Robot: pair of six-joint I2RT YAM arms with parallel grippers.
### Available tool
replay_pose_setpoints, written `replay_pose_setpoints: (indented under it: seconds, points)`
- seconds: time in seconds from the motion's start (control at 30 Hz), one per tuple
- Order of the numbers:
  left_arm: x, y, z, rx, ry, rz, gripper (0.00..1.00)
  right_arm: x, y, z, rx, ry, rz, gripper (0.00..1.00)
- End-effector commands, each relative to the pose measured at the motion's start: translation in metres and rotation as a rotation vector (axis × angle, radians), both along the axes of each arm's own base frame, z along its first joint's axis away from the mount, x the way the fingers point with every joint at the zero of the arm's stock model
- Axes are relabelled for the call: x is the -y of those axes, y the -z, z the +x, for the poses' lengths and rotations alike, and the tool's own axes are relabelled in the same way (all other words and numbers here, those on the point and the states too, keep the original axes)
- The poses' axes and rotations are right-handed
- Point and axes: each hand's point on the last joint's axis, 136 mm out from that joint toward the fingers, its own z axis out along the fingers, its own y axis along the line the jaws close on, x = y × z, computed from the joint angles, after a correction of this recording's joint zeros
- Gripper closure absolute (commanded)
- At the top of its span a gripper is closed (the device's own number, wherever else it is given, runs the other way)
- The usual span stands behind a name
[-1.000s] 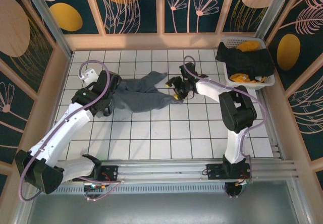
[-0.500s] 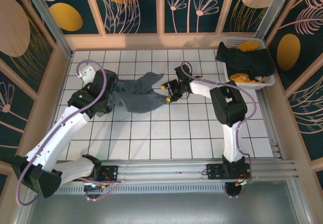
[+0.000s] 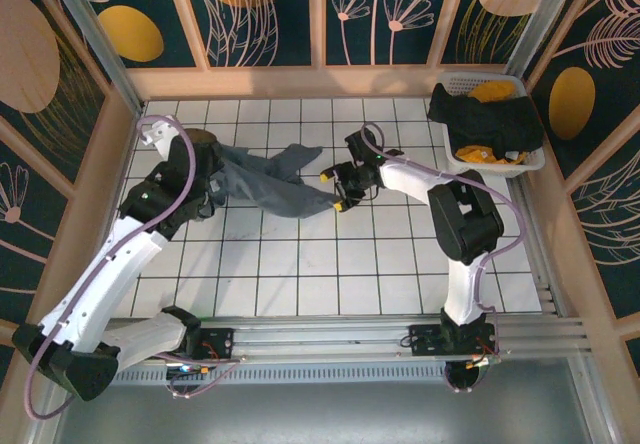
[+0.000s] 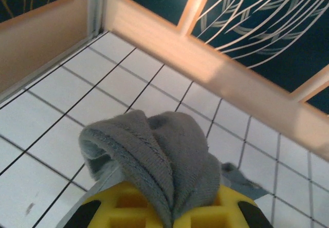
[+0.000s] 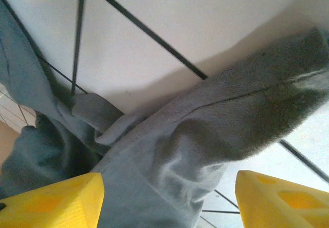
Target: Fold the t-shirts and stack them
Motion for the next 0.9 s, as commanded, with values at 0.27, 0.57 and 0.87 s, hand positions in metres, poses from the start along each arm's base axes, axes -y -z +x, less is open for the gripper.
replay_pose_setpoints:
  seconds: [0.27,0.57,0.87]
  points:
    - [0.010,-0.048,0.004,0.156,0.073,-0.068,1.00,-0.039,0.009,0.010,-0.122,0.087,0.114,0.31]
    - [0.009,-0.060,0.004,0.186,0.068,-0.072,1.00,-0.047,0.030,-0.001,-0.179,0.067,0.105,0.43]
    - [0.009,-0.088,0.006,0.256,0.068,-0.088,1.00,-0.049,0.034,0.005,-0.141,0.036,0.099,0.95]
